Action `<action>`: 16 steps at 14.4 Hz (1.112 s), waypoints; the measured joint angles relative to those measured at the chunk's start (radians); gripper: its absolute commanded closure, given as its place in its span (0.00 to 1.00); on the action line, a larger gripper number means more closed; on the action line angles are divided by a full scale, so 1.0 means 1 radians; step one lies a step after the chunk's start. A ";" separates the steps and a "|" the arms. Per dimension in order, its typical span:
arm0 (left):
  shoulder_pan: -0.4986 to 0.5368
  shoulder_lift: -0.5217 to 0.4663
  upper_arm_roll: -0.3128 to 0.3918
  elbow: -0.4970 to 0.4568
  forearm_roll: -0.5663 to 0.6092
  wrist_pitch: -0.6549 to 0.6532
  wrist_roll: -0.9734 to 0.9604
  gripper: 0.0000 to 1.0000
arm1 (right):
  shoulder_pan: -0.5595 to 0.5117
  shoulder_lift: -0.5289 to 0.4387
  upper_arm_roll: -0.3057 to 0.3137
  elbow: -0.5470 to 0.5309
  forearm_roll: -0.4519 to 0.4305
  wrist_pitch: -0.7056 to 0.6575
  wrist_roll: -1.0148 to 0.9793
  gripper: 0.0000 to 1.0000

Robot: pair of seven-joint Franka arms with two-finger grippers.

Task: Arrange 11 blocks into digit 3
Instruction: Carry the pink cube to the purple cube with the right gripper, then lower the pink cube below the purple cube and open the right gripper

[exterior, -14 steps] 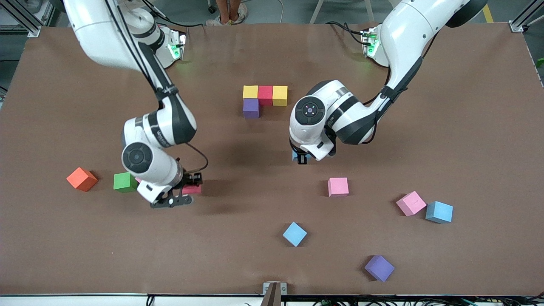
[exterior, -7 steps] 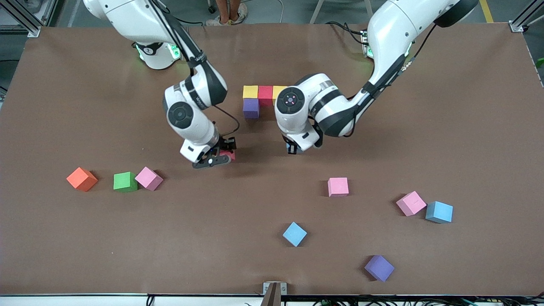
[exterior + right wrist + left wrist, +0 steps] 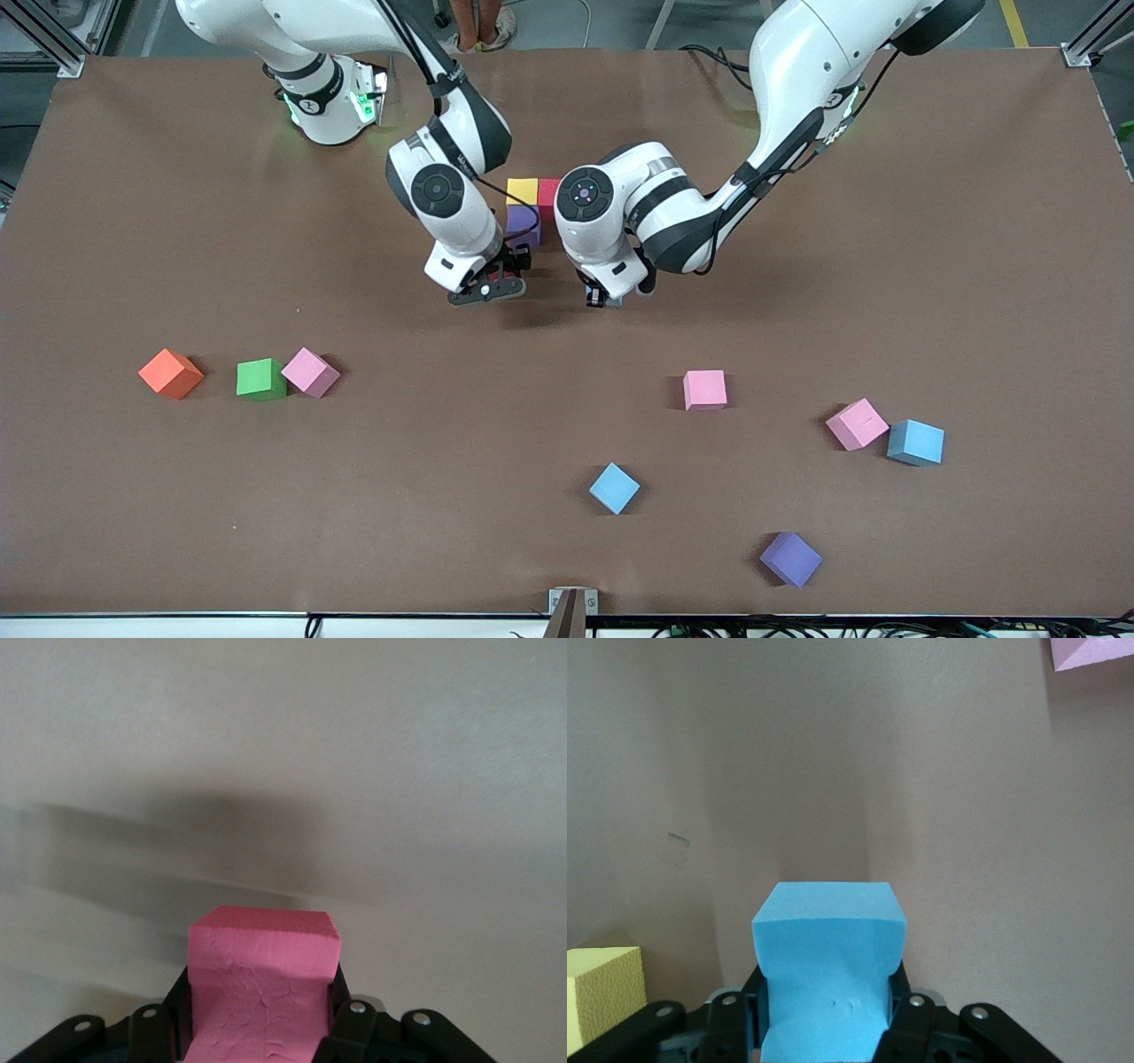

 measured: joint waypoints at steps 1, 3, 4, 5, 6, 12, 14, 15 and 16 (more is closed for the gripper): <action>0.000 0.000 0.000 0.000 0.000 0.000 0.000 0.82 | 0.008 -0.001 0.000 -0.014 0.000 0.026 0.004 0.74; 0.000 0.000 0.001 0.000 0.001 0.000 0.001 0.82 | 0.020 -0.001 0.000 -0.043 0.000 0.074 0.015 0.74; 0.000 0.000 0.001 -0.003 0.002 0.000 0.006 0.82 | 0.026 -0.001 0.000 -0.052 0.000 0.084 0.030 0.74; 0.000 0.000 0.001 -0.009 0.004 0.000 0.022 0.82 | 0.033 -0.001 0.000 -0.057 0.000 0.089 0.049 0.74; 0.000 0.000 0.001 -0.017 0.005 0.000 0.042 0.82 | 0.041 -0.001 0.000 -0.060 0.000 0.090 0.068 0.74; -0.001 0.000 -0.001 -0.043 0.007 0.001 0.102 0.82 | 0.086 0.004 0.000 -0.076 0.000 0.126 0.155 0.74; -0.001 0.000 -0.002 -0.050 0.007 0.001 0.126 0.82 | 0.088 0.004 0.000 -0.085 0.000 0.140 0.159 0.74; -0.001 0.000 -0.002 -0.054 0.007 0.001 0.144 0.82 | 0.088 0.005 -0.001 -0.093 0.000 0.156 0.159 0.74; -0.001 -0.001 -0.002 -0.060 0.007 0.001 0.164 0.82 | 0.088 0.005 -0.001 -0.103 0.000 0.174 0.159 0.74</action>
